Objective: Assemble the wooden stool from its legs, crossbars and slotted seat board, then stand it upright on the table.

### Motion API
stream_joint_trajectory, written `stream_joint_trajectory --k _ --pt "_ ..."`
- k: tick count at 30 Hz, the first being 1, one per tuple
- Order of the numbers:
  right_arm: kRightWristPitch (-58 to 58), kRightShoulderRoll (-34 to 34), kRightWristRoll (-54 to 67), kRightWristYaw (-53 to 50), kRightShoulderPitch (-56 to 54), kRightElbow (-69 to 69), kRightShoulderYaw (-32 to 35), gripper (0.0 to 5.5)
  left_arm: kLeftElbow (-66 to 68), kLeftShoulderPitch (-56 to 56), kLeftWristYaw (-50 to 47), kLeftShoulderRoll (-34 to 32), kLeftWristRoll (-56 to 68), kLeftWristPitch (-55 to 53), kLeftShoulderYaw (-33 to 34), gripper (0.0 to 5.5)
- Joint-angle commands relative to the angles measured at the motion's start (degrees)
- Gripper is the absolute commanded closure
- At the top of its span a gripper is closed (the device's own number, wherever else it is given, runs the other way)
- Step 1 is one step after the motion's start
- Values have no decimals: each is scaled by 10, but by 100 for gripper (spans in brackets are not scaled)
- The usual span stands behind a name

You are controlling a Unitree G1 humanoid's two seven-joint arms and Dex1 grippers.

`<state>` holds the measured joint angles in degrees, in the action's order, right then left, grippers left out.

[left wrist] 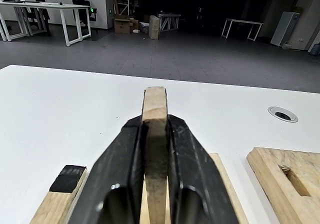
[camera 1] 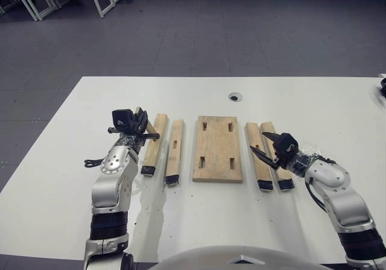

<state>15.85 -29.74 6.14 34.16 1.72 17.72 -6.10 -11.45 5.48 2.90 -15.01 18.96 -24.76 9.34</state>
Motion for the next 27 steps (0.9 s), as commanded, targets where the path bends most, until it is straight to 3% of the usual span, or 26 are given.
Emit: stream_joint_trajectory --k 1,5,9,18,23,27 --pt "-7 4 -7 -6 -1 0 -1 255 -89 58 -12 -26 24 -46 42 440" --pt "-12 13 -13 -14 -2 -3 -8 255 -97 166 -17 -62 53 -94 90 440" --pt "-16 21 -19 -15 -9 -8 -13 255 -4 278 4 -78 64 -92 98 440" --pt "-21 47 -27 -33 -13 -10 -29 255 199 136 51 8 14 -22 26 440" --pt "-19 52 -29 -42 1 -2 -31 255 143 184 41 -16 0 -18 31 440" --pt "-14 50 -27 -44 4 2 -29 255 -5 255 -5 -41 -13 -56 45 440"
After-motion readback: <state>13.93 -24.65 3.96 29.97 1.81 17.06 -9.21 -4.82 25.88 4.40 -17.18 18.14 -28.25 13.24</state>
